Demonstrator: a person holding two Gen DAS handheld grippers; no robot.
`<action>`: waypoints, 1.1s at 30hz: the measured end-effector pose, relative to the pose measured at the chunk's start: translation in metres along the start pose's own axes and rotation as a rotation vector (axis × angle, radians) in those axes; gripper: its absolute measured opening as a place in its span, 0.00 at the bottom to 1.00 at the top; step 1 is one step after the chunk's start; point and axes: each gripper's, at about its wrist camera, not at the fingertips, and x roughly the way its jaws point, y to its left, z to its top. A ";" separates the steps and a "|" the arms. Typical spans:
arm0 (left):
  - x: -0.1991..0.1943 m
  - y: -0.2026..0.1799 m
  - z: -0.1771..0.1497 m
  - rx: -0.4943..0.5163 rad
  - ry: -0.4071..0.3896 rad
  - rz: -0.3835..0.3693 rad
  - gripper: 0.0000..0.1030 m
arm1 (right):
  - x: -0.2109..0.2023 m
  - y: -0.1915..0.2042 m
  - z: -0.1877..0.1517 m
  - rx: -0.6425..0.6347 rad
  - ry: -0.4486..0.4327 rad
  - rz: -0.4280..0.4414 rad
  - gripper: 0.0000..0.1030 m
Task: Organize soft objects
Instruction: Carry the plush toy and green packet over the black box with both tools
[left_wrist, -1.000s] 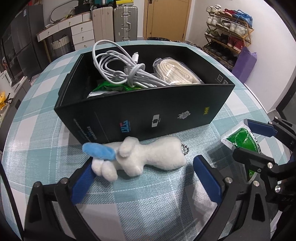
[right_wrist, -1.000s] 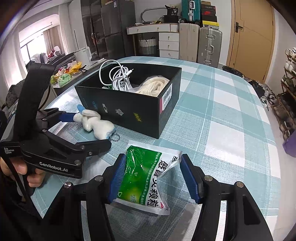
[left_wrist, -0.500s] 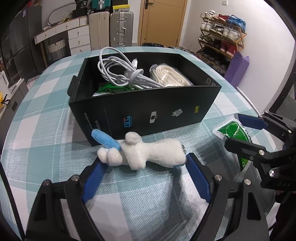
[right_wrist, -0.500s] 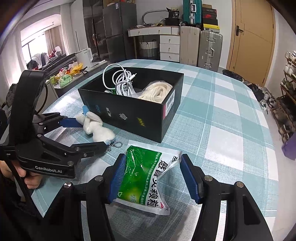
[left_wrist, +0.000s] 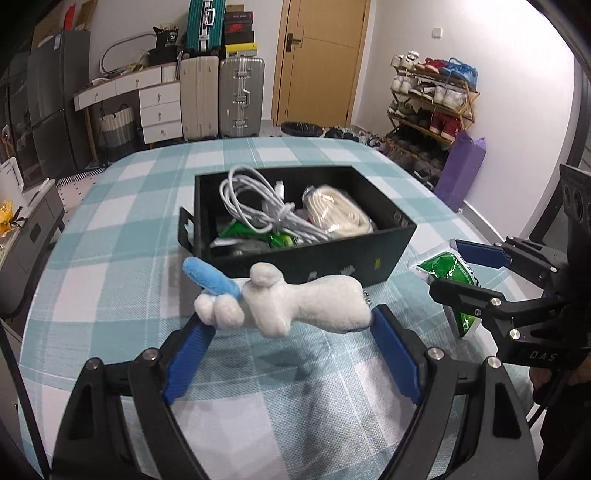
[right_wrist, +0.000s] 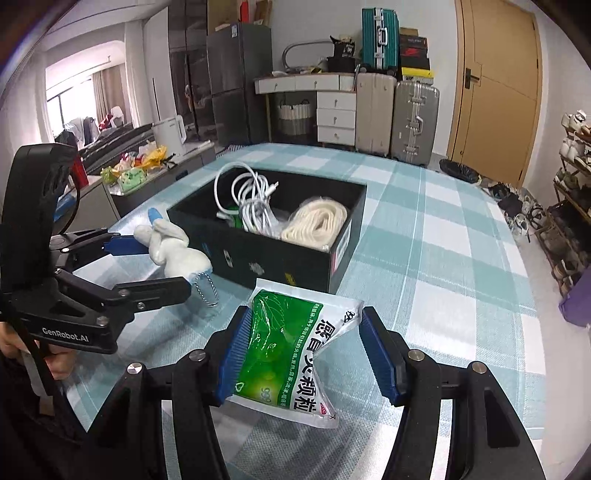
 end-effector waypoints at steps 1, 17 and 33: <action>-0.002 0.001 0.002 -0.001 -0.007 0.002 0.83 | -0.002 0.000 0.002 0.002 -0.010 -0.003 0.58; -0.019 0.016 0.036 0.007 -0.095 -0.001 0.83 | -0.016 0.002 0.047 0.043 -0.117 -0.017 0.58; -0.001 0.027 0.062 0.009 -0.106 0.014 0.83 | -0.005 -0.005 0.086 0.076 -0.170 -0.045 0.58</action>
